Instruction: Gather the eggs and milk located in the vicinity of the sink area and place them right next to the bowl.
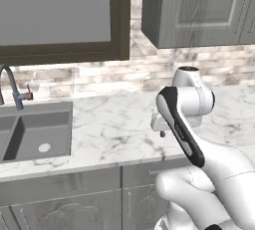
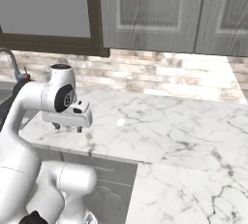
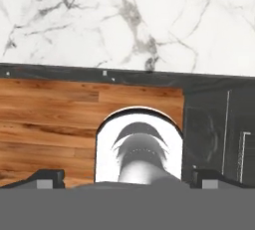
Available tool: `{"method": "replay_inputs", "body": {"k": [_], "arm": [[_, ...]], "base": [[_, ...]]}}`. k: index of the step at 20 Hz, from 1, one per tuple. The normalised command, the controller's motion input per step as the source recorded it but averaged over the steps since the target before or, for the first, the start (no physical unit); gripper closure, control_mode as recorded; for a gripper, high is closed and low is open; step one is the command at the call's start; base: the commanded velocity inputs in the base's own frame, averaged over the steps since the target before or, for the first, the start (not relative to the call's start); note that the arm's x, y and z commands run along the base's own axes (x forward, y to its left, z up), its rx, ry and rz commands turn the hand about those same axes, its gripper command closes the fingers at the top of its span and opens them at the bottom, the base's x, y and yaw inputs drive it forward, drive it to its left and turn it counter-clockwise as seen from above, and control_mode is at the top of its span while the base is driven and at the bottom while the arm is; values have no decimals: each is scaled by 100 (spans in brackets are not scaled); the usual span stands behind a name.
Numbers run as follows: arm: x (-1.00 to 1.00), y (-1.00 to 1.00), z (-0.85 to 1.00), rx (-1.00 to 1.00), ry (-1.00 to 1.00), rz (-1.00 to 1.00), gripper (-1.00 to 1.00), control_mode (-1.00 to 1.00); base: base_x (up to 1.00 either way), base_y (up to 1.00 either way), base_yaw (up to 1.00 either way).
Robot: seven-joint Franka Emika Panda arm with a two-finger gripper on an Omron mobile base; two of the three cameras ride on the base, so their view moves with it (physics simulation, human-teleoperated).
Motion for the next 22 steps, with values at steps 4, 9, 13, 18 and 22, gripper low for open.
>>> {"method": "replay_inputs", "body": {"k": [4,9,13,18,22], "arm": [[97,-79,0,0,4,0,-100,-100],[45,-68,-12,0,-5,3,-100,-100],[28,-62,-26,0,-14,5,-100,-100],[58,-24,-3,0,-2,5,-100,-100],[36,-3,-17,0,0,4,-100,-100]], "base": [[0,0,0],[0,0,0],[0,0,0],[0,0,0],[0,0,0]]}}
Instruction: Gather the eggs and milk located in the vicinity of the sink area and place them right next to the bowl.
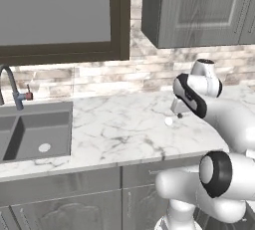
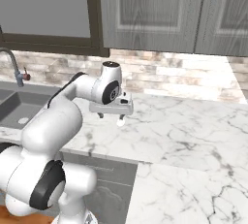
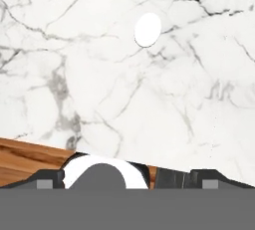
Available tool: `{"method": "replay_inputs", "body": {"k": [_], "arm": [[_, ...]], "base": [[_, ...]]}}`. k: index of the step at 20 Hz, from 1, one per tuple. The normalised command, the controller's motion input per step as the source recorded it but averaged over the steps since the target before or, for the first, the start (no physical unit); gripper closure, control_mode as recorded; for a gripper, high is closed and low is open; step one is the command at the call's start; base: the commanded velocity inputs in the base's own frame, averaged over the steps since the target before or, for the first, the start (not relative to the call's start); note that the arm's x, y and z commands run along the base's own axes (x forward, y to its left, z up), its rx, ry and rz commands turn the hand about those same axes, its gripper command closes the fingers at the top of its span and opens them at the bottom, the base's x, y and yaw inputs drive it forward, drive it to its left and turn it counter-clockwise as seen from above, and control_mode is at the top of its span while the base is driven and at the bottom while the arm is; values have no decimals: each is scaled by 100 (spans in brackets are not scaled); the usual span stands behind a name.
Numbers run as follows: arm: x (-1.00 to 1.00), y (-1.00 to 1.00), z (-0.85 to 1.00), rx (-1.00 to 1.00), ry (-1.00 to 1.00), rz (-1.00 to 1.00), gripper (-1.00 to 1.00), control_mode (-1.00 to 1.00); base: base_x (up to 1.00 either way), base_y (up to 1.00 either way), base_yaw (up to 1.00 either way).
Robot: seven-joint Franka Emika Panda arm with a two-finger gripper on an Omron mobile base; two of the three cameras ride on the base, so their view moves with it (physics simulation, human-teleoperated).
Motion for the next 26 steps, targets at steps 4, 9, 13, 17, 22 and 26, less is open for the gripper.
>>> {"method": "replay_inputs", "body": {"k": [4,9,13,17,22,26], "arm": [[6,3,-50,0,-1,5,-100,-100],[6,1,-33,0,-2,1,-100,-100],[37,0,-10,-2,0,0,-100,-100],[51,0,0,0,0,0,-100,-100],[64,4,0,-1,1,-7,-100,-100],[32,0,-8,0,0,-5,-100,-100]], "base": [[0,0,0],[0,0,0],[0,0,0],[0,0,0],[0,0,0],[0,0,0]]}}
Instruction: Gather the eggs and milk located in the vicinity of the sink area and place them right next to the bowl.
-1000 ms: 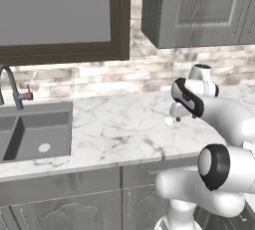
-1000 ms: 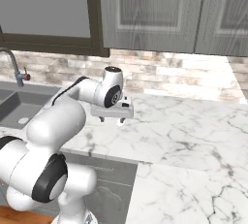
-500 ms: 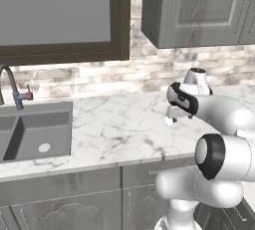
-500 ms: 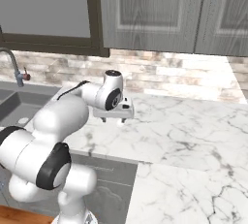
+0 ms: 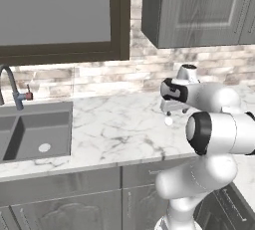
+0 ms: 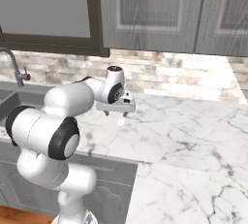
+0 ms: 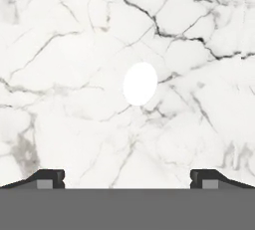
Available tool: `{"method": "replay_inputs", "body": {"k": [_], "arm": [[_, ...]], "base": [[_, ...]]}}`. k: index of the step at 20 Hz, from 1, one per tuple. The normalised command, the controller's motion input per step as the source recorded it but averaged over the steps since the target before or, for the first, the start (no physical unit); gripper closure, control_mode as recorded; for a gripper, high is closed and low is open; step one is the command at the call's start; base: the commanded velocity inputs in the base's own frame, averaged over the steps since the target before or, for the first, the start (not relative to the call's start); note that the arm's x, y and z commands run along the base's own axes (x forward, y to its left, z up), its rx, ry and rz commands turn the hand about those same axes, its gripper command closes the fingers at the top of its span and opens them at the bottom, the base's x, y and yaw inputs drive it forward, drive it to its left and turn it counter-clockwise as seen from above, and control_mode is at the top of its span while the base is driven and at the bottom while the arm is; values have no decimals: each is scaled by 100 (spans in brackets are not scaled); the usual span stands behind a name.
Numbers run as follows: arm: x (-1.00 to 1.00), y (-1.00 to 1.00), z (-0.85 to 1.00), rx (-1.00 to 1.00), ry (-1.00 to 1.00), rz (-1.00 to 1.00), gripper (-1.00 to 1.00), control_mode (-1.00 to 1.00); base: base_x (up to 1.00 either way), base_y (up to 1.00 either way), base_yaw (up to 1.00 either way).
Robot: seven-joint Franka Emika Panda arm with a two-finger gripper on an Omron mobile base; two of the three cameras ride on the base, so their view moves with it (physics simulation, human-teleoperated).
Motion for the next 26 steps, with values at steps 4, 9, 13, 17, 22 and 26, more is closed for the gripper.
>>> {"method": "replay_inputs", "body": {"k": [4,9,13,17,22,26], "arm": [[12,0,-25,0,0,-1,-100,-100],[6,0,-28,0,3,0,-100,-100],[8,0,-29,0,3,0,-100,-100],[17,0,-17,0,0,0,-100,-100],[31,0,-4,0,0,0,-100,-100],[29,0,0,0,3,0,-100,-100]], "base": [[0,0,0],[0,0,0],[0,0,0],[0,0,0],[0,0,0],[0,0,0]]}}
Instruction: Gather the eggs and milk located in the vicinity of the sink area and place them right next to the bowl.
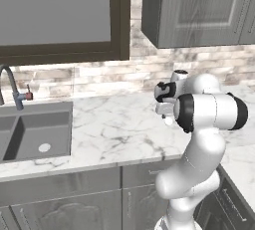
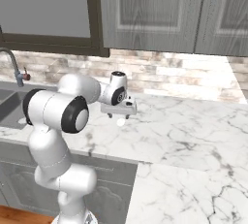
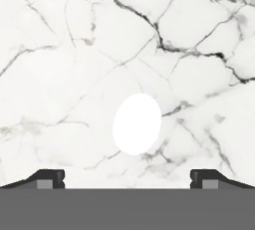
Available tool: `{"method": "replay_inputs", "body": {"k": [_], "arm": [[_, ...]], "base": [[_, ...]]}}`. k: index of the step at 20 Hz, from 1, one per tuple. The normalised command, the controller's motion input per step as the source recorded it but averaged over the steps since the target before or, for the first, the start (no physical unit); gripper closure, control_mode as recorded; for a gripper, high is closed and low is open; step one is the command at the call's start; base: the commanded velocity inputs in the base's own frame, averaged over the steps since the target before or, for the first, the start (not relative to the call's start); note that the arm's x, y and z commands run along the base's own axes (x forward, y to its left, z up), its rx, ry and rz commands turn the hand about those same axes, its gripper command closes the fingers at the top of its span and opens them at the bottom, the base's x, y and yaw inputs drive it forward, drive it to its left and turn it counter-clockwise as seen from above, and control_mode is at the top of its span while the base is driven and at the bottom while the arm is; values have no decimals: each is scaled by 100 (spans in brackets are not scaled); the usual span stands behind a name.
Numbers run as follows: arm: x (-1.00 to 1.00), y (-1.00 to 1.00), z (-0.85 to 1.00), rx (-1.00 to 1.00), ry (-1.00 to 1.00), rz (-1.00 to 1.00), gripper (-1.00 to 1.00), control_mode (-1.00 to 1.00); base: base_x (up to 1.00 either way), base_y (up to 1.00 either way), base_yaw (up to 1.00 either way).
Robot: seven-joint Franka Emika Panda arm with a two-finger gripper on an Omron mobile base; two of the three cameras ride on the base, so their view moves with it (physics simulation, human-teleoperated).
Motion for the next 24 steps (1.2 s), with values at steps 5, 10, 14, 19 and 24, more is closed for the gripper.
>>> {"method": "replay_inputs", "body": {"k": [5,10,14,19,24], "arm": [[20,0,-6,0,1,0,-100,-100],[16,0,-14,0,0,0,-100,-100],[5,-1,-24,0,0,0,-100,-100],[-6,0,-15,0,0,0,-100,-100],[-3,0,-1,0,0,0,-100,-100]], "base": [[0,0,0],[0,0,0],[0,0,0],[0,0,0],[0,0,0]]}}
